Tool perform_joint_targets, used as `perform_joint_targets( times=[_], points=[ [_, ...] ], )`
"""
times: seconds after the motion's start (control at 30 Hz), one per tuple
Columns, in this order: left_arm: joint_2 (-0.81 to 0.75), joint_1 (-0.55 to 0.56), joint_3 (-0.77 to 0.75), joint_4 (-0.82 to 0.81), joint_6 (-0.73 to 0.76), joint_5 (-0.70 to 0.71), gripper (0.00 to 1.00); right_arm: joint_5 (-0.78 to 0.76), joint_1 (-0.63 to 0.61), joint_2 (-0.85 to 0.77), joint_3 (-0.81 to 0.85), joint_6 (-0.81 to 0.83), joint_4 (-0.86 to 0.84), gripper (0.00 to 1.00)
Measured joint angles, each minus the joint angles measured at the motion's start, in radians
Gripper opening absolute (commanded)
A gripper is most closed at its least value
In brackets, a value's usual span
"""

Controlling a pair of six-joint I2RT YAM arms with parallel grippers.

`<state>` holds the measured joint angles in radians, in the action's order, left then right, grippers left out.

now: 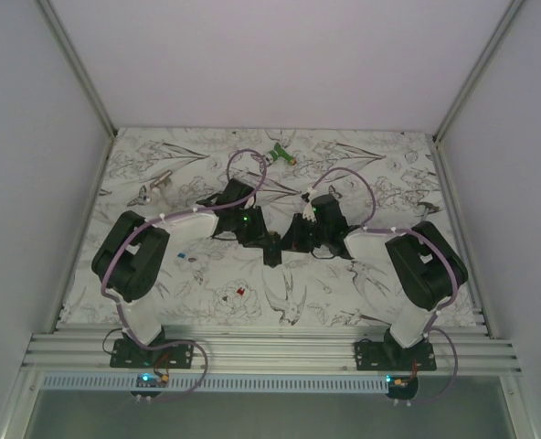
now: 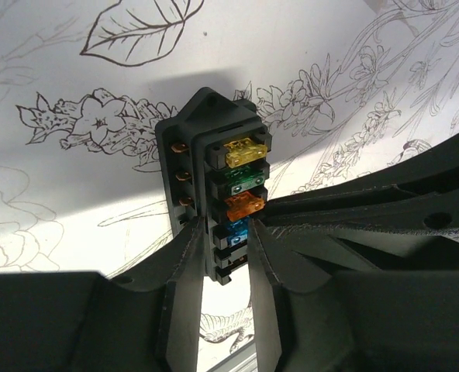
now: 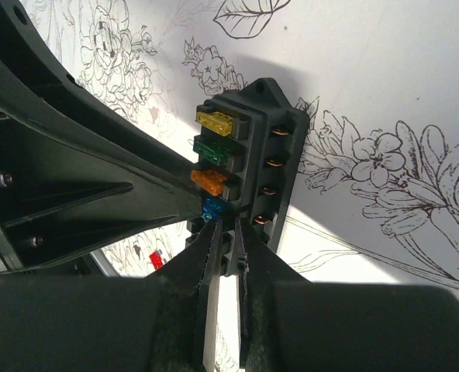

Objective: Snap on the fuse box
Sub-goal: Adjust the fuse box base at the center of the board.

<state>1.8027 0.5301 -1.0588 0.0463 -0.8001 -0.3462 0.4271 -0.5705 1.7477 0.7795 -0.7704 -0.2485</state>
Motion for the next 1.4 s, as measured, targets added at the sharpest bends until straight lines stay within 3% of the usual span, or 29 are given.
perform_joint_targets(
  times=[0.2,0.4,0.57,0.97,1.4],
  points=[
    [0.014,0.008,-0.023,0.010,0.010,0.034,0.26,0.009,0.004,0.016,0.032,0.002,0.038,0.13],
    [0.013,0.016,-0.023,0.011,0.012,0.052,0.26,-0.007,0.003,0.002,0.018,0.008,0.032,0.29],
    [0.012,0.028,-0.023,0.006,0.009,0.057,0.28,-0.037,0.003,-0.027,-0.018,0.006,0.022,0.34],
    [-0.026,0.047,-0.004,0.037,0.000,0.084,0.35,-0.048,0.003,-0.052,-0.048,-0.006,-0.010,0.38],
    [-0.074,0.049,0.007,0.051,-0.008,0.086,0.33,-0.050,0.003,-0.080,-0.054,-0.026,-0.014,0.38]
  ],
)
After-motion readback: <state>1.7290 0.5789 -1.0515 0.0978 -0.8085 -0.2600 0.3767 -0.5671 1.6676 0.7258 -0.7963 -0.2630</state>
